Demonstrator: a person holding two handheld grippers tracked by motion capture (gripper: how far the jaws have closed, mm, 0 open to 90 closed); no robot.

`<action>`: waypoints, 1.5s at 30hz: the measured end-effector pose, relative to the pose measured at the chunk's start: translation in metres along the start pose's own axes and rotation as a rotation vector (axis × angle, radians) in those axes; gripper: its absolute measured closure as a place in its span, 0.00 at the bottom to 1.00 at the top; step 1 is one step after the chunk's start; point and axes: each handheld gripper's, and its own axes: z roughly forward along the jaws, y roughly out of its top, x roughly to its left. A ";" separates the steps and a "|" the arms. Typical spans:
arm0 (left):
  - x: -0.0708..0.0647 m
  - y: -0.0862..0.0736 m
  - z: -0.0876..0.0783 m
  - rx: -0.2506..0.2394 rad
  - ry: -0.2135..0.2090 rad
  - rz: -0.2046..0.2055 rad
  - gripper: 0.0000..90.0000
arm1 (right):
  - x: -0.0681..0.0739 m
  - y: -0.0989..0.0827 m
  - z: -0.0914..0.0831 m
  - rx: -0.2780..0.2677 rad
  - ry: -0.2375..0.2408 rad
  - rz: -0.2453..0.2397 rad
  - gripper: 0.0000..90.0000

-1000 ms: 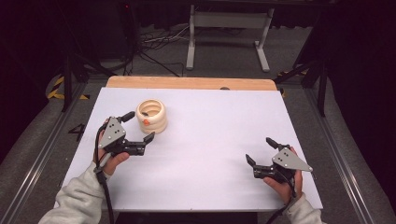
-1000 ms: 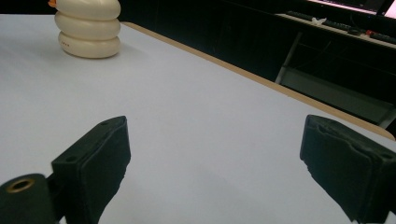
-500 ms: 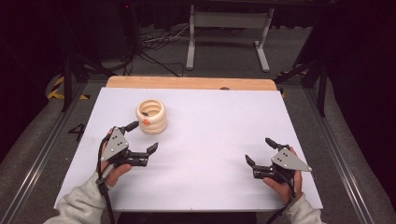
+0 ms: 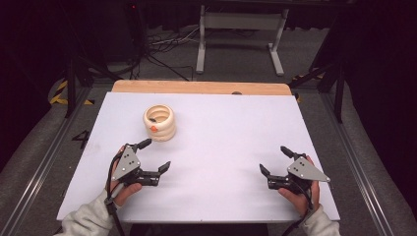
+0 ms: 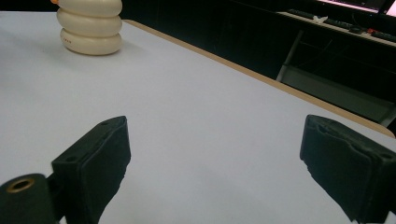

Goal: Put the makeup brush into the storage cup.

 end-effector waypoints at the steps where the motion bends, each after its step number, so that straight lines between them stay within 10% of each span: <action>1: -0.001 -0.001 -0.001 0.004 -0.007 -0.008 0.07 | 0.000 0.000 0.000 -0.002 -0.001 0.001 0.10; 45: -0.018 -0.009 -0.007 0.030 -0.074 -0.008 0.07 | 0.007 -0.002 -0.003 0.018 0.009 -0.033 0.10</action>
